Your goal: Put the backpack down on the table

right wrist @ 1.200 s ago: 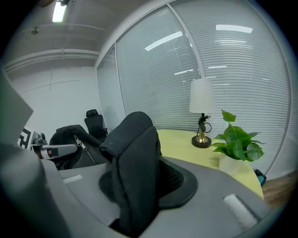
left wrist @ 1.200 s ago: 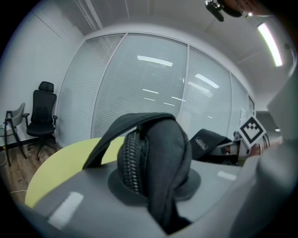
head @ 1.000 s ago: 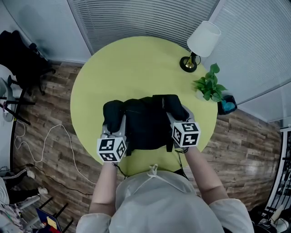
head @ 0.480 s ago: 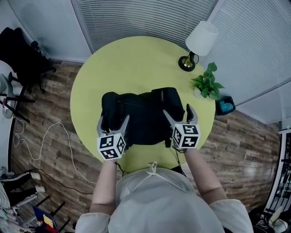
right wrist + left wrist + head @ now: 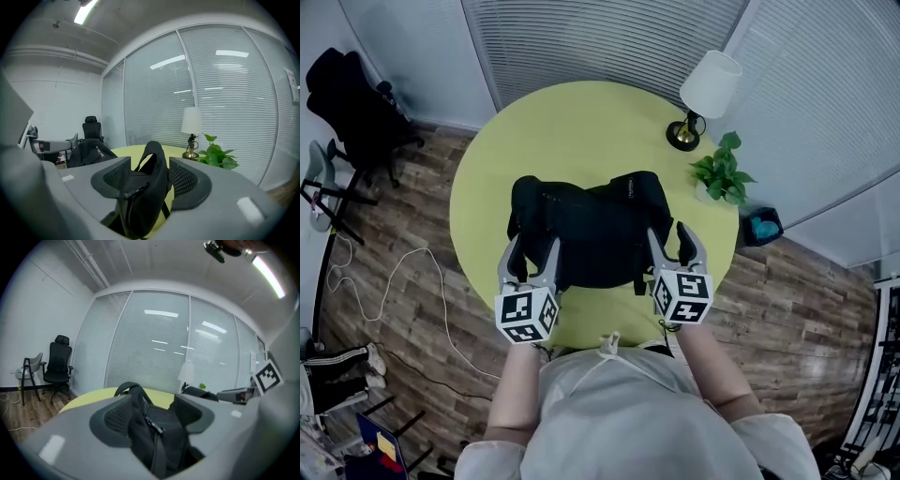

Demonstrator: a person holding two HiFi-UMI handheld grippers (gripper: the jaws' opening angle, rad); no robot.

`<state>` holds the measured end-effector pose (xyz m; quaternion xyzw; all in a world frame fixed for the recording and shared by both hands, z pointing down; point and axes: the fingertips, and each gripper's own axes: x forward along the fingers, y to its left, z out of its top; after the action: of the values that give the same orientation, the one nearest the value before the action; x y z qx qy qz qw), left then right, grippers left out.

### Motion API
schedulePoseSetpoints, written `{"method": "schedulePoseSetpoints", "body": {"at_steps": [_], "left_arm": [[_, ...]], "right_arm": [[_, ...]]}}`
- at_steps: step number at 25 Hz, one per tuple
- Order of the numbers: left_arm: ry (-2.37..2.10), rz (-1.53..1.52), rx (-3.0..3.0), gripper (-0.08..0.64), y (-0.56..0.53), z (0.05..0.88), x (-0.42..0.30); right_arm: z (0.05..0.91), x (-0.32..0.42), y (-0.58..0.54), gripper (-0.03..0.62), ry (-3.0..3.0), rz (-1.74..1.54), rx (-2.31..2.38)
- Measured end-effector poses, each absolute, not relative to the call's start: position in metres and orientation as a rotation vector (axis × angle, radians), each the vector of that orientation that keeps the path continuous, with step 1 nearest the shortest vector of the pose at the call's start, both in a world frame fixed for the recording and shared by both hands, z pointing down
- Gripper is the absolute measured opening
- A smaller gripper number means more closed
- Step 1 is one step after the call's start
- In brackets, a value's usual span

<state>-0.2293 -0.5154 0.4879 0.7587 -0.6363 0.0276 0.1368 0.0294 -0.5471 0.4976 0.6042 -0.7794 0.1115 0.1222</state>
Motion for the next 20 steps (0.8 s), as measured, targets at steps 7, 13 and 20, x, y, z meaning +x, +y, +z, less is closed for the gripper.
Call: {"method": "schedulePoseSetpoints", "body": {"at_steps": [7,13,20], "left_arm": [[-1.850,0.076,2.181,0.038,-0.480,0.476,-0.217],[-1.843,0.095,2.196,0.006,-0.455,0.475,-0.212],[-1.767,0.093,2.230,0.006,-0.435,0.474,-0.205]], "right_arm": [[0.490,0.035,-0.509,0.029,-2.320,0.335,1.738],[0.489,0.028,-0.486,0.000,-2.361,0.332,1.677],[0.506,0.013,-0.461,-0.002,-2.402,0.380,1.504]]}}
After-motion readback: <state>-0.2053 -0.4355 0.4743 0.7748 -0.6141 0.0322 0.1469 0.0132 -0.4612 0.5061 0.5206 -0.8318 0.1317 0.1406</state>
